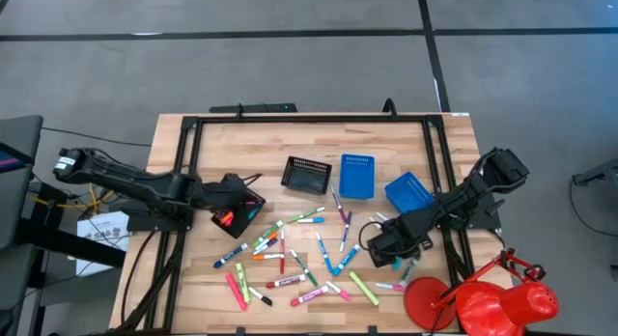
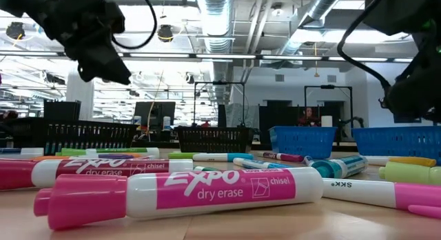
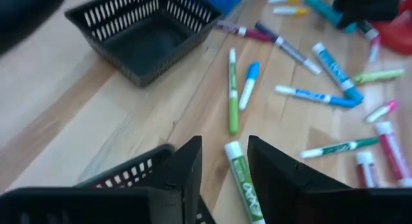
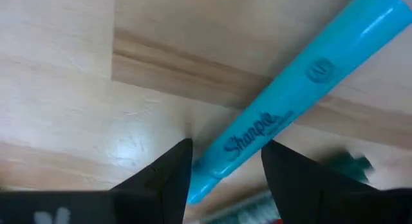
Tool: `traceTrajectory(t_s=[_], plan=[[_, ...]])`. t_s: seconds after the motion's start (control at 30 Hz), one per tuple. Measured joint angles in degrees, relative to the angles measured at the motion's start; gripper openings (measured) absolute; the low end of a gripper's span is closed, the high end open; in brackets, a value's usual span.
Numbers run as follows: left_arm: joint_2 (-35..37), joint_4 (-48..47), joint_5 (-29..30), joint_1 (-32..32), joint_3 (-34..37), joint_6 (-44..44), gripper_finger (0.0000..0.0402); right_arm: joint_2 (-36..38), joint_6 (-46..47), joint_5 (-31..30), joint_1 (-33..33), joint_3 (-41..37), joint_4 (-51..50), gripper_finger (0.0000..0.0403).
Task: Pick & Place Markers
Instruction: Put the blue highlighter into the left black bin
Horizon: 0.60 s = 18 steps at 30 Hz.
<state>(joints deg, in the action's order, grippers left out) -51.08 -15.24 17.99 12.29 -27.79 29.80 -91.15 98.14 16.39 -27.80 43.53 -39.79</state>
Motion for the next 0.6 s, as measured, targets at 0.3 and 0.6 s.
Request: traceTrajectory(t_s=[0.3,0.6], plan=[[2.52,0.32,1.04,-0.08,0.0,-1.91,0.012,0.24,-3.54,-3.74,0.33,-1.34,1.54,0.0158],[2.52,3.19,3.64,-0.09,0.0,-3.02,0.012,0.08,-4.44,-3.24,0.52,0.03,1.98,0.0062]])
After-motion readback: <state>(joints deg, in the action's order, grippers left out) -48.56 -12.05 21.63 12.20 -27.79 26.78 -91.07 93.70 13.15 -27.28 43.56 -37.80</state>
